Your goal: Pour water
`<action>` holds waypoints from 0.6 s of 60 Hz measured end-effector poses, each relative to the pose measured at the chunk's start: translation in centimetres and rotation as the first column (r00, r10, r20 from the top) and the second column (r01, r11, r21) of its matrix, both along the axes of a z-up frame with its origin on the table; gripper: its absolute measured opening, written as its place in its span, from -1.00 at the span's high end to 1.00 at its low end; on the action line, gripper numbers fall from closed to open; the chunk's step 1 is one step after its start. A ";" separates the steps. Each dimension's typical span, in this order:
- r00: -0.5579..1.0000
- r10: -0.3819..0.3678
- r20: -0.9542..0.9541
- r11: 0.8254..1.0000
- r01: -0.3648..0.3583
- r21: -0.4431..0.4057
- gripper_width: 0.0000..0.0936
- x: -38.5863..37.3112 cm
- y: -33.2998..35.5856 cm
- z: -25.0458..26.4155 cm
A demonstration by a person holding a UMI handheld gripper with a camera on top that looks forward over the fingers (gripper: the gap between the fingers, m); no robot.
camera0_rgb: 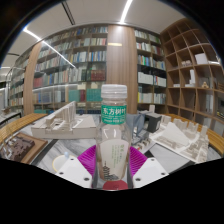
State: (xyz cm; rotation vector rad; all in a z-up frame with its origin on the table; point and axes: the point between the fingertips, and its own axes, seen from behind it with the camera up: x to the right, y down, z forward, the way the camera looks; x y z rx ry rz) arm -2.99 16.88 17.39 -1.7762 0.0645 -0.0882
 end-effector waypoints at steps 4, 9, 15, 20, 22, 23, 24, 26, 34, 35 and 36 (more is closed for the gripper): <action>1.000 0.013 -0.009 1.000 -0.013 -0.024 0.14 1.0 -0.4 -2.1; 0.999 0.024 0.026 0.998 -0.022 -0.052 0.14 0.6 0.4 -5.5; 0.999 0.029 0.036 0.996 -0.026 -0.085 0.14 0.4 0.5 -8.7; 0.999 0.022 0.029 0.993 -0.018 -0.113 0.14 0.6 0.4 -11.3; 0.999 0.019 0.029 0.997 -0.017 -0.082 0.13 0.8 0.4 -11.2; 0.999 0.021 0.028 0.997 -0.018 -0.076 0.13 0.7 0.4 -11.4; 0.999 0.018 0.033 0.997 -0.016 -0.079 0.13 0.8 0.2 -11.6; 1.000 0.018 0.023 0.998 -0.016 -0.056 0.13 0.9 -0.1 -11.1; 1.000 -0.007 -0.011 0.997 0.007 -0.076 -0.17 1.2 -0.1 -11.3; 1.000 -0.014 -0.015 0.996 0.013 -0.093 -0.23 1.3 -0.2 -11.4; 1.000 -0.021 -0.022 0.994 0.019 -0.109 -0.29 1.3 -0.3 -11.5</action>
